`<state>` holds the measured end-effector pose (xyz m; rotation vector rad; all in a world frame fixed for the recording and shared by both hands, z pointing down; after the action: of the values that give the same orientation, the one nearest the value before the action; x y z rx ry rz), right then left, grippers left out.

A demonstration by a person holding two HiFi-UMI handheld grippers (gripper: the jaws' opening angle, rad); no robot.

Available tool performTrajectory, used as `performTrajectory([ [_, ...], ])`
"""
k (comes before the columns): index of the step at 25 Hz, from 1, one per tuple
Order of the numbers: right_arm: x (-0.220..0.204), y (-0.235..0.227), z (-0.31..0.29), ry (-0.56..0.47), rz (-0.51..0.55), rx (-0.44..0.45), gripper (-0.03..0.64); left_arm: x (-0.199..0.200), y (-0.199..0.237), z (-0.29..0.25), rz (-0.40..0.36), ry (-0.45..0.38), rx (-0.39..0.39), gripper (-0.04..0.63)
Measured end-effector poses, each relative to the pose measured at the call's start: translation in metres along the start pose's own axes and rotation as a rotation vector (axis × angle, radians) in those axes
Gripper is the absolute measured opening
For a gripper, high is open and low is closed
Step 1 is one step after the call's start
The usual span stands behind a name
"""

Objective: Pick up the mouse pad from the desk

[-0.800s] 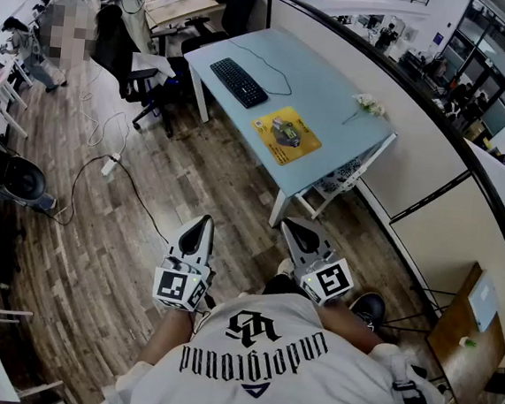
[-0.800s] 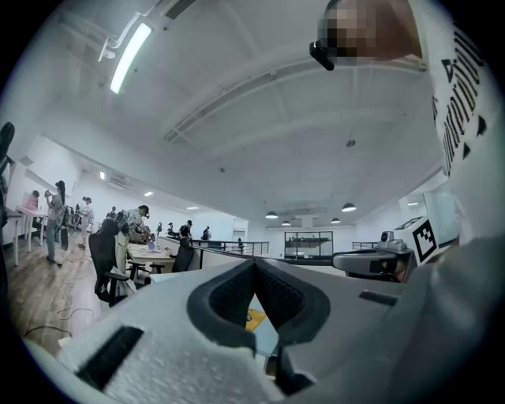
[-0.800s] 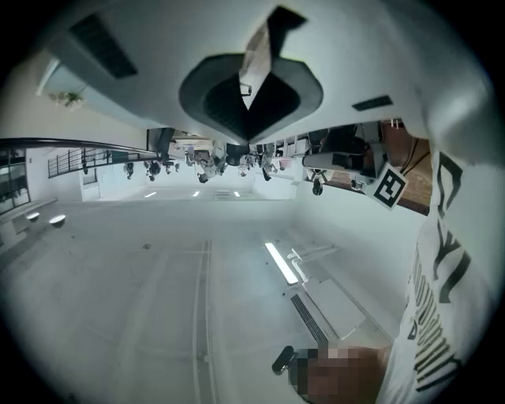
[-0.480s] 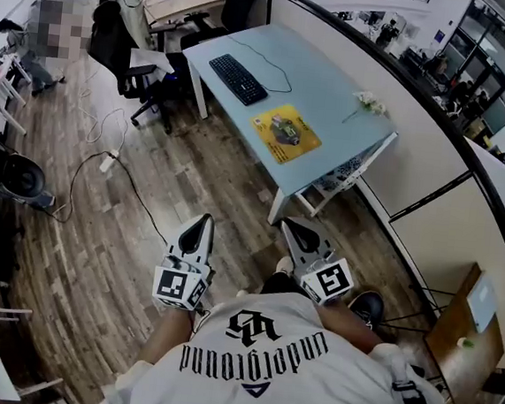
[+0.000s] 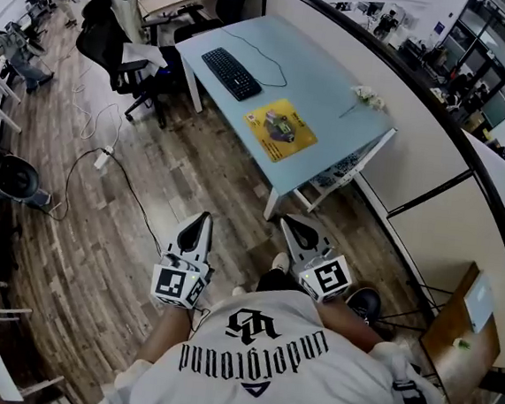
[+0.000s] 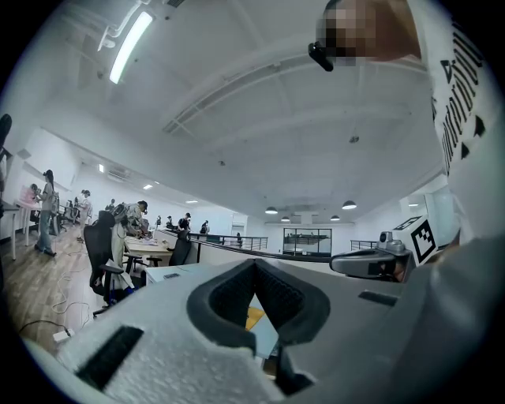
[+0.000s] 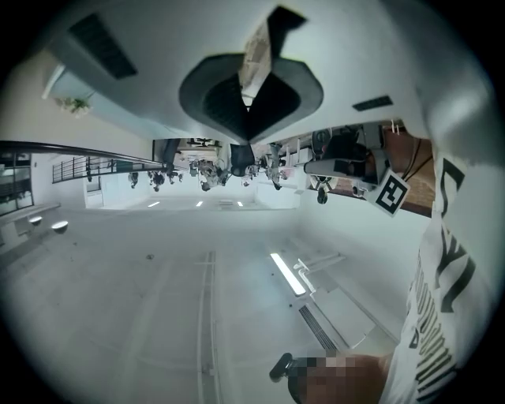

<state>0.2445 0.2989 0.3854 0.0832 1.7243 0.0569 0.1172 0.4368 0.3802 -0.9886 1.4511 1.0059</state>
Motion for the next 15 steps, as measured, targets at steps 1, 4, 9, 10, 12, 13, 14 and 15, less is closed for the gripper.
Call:
performTrajectory([
  [1, -0.001, -0.005, -0.002, 0.004, -0.004, -0.002, 0.006, 0.0, 0.001, -0.004, 0.0, 0.002, 0.002, 0.008],
  [4, -0.007, -0.021, -0.008, 0.009, -0.018, -0.006, 0.008, -0.002, 0.004, -0.019, -0.001, 0.01, 0.008, 0.008],
  [9, -0.016, -0.047, -0.022, 0.066, -0.052, 0.028, 0.071, -0.002, 0.004, -0.043, 0.007, 0.03, 0.031, 0.008],
  [10, -0.018, -0.053, -0.025, 0.072, -0.057, 0.033, 0.08, -0.002, 0.004, -0.05, 0.009, 0.033, 0.034, 0.008],
  [12, -0.022, -0.067, -0.033, 0.079, -0.065, 0.047, 0.111, -0.001, 0.003, -0.065, 0.01, 0.039, 0.04, 0.008],
  [13, -0.024, -0.075, -0.036, 0.085, -0.07, 0.055, 0.133, -0.001, 0.002, -0.073, 0.008, 0.042, 0.042, 0.008],
  [14, -0.027, -0.083, -0.04, 0.092, -0.077, 0.063, 0.156, -0.001, 0.001, -0.082, 0.005, 0.044, 0.043, 0.008],
  [15, -0.029, -0.091, -0.043, 0.097, -0.083, 0.071, 0.177, -0.001, 0.0, -0.091, 0.001, 0.045, 0.043, 0.008],
])
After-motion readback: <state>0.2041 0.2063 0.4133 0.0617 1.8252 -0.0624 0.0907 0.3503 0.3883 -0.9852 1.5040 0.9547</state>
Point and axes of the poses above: the fingertips, and each gripper's own axes: z backward along the fingers, y to its left, x out of its top, the point moved 2 cm from there along z, backward along the fingers, and after that the axes turned 7 degrees about y, right-handed, at the moved point
